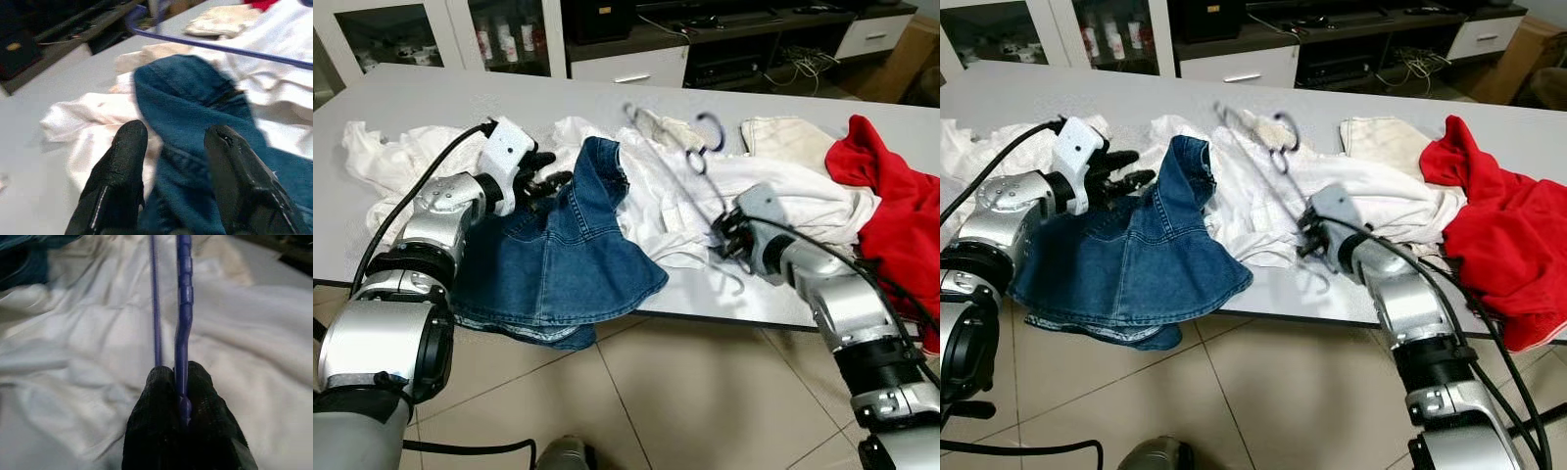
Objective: Hang hanger
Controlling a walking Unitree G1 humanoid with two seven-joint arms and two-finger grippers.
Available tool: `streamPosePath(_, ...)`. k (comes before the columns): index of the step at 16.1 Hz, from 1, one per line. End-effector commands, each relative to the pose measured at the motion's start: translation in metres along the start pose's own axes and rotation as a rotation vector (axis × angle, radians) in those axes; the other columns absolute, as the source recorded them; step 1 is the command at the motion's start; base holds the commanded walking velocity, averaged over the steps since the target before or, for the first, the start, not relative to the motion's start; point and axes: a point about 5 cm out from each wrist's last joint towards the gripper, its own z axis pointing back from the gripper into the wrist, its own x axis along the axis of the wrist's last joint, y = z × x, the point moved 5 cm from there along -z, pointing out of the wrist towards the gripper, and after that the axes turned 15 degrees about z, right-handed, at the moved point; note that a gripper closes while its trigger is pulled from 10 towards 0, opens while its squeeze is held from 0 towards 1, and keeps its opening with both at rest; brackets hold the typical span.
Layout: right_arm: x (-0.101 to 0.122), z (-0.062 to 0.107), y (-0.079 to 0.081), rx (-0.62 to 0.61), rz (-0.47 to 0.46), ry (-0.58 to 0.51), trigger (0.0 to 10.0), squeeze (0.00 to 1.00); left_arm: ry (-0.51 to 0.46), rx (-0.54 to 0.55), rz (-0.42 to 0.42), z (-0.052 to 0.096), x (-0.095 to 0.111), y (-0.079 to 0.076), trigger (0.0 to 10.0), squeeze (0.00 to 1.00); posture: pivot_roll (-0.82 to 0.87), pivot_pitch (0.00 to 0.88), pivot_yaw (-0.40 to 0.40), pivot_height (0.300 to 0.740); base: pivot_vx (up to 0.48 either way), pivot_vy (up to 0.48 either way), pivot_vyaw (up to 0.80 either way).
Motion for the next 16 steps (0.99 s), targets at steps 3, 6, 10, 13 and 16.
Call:
streamPosePath(3,0.010,0.001,-0.014,-0.065,-0.004,-0.038,10.0,0.00,0.034,-0.097,0.017,0.001,-0.010,-0.012,10.0,0.00,0.08,0.000,-0.022,0.740,0.000,0.000,0.00)
streamPosePath(6,0.021,0.004,-0.023,-0.108,-0.022,-0.110,10.0,0.00,0.104,-0.201,0.009,0.003,-0.036,-0.030,10.0,0.00,0.08,0.000,-0.021,0.740,0.000,0.000,0.00)
streamPosePath(10,0.020,0.011,-0.034,-0.134,-0.024,-0.119,10.0,0.00,0.086,-0.251,-0.015,0.011,-0.030,-0.032,10.0,0.00,0.08,0.000,-0.017,0.740,0.000,0.000,0.00)
streamPosePath(13,0.017,0.013,-0.037,-0.150,-0.037,-0.120,10.0,0.00,0.143,-0.289,-0.069,0.021,-0.045,-0.037,10.0,0.00,0.08,0.000,-0.017,0.740,0.000,0.000,0.00)
streamPosePath(16,0.019,0.012,-0.037,-0.152,-0.042,-0.127,10.0,0.00,0.078,-0.296,-0.086,0.024,-0.029,-0.036,10.0,0.00,0.08,0.000,-0.018,0.740,0.000,0.000,0.00)
